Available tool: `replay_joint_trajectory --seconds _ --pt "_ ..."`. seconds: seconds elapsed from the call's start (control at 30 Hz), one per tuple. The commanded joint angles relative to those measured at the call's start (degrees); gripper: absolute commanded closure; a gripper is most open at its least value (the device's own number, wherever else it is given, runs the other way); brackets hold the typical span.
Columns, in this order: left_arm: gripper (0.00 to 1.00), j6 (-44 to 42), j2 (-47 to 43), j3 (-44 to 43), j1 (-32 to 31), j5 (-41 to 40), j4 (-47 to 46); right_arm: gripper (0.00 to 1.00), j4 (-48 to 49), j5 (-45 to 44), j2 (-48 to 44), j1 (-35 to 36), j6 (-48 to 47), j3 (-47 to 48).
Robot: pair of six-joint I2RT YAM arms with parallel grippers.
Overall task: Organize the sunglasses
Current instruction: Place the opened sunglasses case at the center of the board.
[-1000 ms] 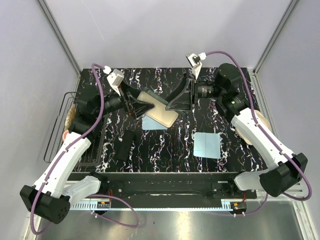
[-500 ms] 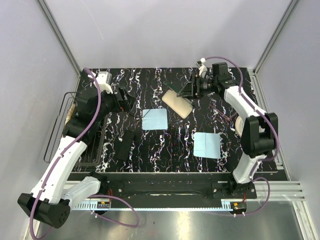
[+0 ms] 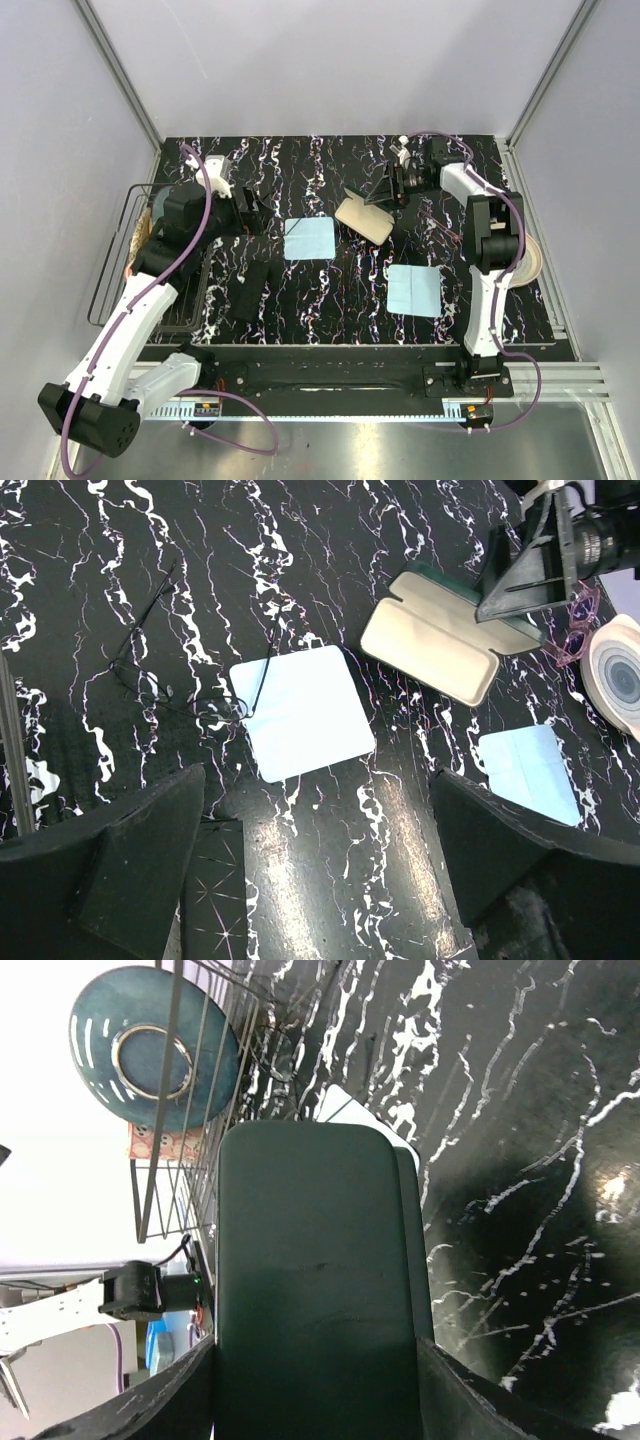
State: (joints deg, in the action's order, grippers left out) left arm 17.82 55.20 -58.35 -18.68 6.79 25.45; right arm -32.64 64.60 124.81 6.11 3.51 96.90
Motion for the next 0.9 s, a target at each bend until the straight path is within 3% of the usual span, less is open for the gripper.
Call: replay_joint_trajectory --seconds 0.0,0.17,0.27,0.3,0.43,0.6,0.67,0.87 --pt "0.01 -1.21 -0.8 0.95 0.31 1.48 -3.13 1.0 -4.78 4.13 3.58 -0.4 -5.7 6.0" --pt "0.01 -1.04 -0.09 1.39 0.22 1.56 -2.87 1.0 -7.7 3.52 7.28 -0.75 -8.16 8.48" --pt "0.01 -0.95 0.52 1.22 0.22 1.74 -2.78 0.7 -7.7 -0.25 8.16 -0.92 -8.17 8.39" --pt "0.01 -0.95 0.61 1.22 0.22 1.74 -2.78 0.53 -7.7 -1.22 8.16 -0.92 -8.25 8.3" --pt "0.01 -0.78 1.4 1.3 0.22 1.48 -2.51 0.31 -6.91 -5.34 7.55 -0.92 -9.13 7.42" --pt "0.01 -0.16 2.45 1.31 0.22 2.0 -1.9 0.21 -7.0 -9.14 6.76 -0.92 -9.4 7.86" --pt "0.01 -0.33 3.24 0.52 0.31 2.7 -1.2 0.01 -6.47 -9.22 5.53 -0.92 -9.4 7.69" --pt "0.01 -1.21 3.43 -0.54 0.22 2.36 0.12 0.01 -5.94 -12.47 2.37 -0.92 -9.14 8.21"
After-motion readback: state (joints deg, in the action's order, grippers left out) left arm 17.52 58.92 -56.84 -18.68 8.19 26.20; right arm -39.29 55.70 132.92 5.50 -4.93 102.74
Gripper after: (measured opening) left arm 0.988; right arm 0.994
